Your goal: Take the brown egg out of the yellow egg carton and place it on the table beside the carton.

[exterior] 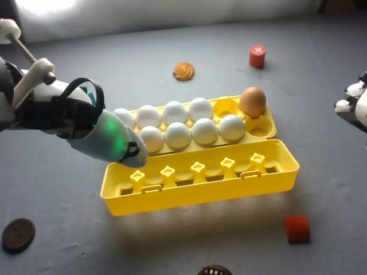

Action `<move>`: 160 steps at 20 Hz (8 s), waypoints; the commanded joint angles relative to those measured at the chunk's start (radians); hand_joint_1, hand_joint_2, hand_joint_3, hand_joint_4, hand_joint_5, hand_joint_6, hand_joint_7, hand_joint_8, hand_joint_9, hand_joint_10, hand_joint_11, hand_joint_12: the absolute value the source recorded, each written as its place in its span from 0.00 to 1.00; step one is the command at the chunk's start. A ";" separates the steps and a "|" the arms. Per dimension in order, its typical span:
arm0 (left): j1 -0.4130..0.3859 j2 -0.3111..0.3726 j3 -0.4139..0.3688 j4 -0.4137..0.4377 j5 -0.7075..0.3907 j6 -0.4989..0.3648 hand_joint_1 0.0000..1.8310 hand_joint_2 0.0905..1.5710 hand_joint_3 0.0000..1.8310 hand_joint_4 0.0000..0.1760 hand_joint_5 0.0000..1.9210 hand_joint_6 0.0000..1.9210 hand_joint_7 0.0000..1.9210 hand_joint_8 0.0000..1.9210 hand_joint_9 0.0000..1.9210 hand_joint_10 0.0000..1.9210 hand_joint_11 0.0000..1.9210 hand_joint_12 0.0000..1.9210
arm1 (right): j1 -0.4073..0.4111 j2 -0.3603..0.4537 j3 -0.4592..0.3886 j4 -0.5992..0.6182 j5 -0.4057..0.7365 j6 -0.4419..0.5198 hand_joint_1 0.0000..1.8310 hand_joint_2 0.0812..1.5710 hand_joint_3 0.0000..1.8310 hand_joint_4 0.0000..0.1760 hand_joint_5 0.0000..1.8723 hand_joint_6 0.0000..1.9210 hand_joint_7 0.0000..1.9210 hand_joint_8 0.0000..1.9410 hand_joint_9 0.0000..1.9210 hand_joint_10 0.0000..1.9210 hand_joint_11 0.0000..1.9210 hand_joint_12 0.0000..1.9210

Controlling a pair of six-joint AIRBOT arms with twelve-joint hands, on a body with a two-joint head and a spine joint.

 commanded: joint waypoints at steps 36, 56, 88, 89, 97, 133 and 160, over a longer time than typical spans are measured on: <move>-0.006 0.001 0.002 0.055 -0.018 -0.022 0.00 0.74 0.00 0.00 0.04 0.00 0.04 0.00 0.02 0.00 0.00 0.00 | 0.108 -0.412 0.434 -0.064 0.120 0.113 0.32 0.47 0.00 0.65 0.48 0.01 0.02 0.00 0.00 0.00 0.00 0.00; -0.006 0.002 0.000 0.056 -0.013 -0.022 0.00 0.74 0.00 0.00 0.06 0.01 0.05 0.00 0.03 0.00 0.02 0.02 | 0.065 -0.682 0.741 -0.191 0.108 0.238 0.37 0.50 0.00 0.80 0.52 0.01 0.03 0.01 0.00 0.00 0.00 0.00; -0.009 0.002 0.002 0.056 -0.013 -0.023 0.00 0.73 0.00 0.00 0.06 0.00 0.05 0.00 0.04 0.00 0.00 0.08 | 0.065 -0.727 0.756 -0.220 0.126 0.284 0.57 0.55 0.00 0.00 0.58 0.07 0.08 0.00 0.00 0.00 0.00 0.00; -0.009 0.002 0.002 0.056 -0.013 -0.023 0.00 0.73 0.00 0.00 0.05 0.00 0.05 0.00 0.03 0.00 0.00 0.06 | 0.065 -0.727 0.754 -0.220 0.128 0.284 0.52 0.55 0.00 0.25 0.56 0.03 0.09 0.00 0.00 0.00 0.00 0.00; -0.010 0.002 0.003 0.056 -0.013 -0.023 0.00 0.74 0.00 0.00 0.06 0.00 0.05 0.00 0.04 0.00 0.00 0.08 | 0.063 -0.725 0.749 -0.220 0.129 0.279 0.49 0.49 0.00 0.37 0.53 0.00 0.17 0.01 0.00 0.00 0.00 0.00; -0.011 0.002 0.005 0.062 -0.012 -0.018 0.00 0.73 0.00 0.00 0.03 0.00 0.03 0.01 0.02 0.00 0.00 0.05 | 0.085 -0.754 0.775 -0.278 0.133 0.312 0.64 0.61 0.00 0.00 0.70 0.21 0.18 0.00 0.00 0.00 0.00 0.00; -0.016 0.003 0.006 0.062 -0.012 -0.017 0.00 0.74 0.00 0.00 0.05 0.00 0.05 0.00 0.04 0.00 0.00 0.08 | 0.080 -0.725 0.748 -0.278 0.140 0.300 0.64 0.60 0.00 0.00 0.72 0.18 0.17 0.00 0.00 0.00 0.00 0.00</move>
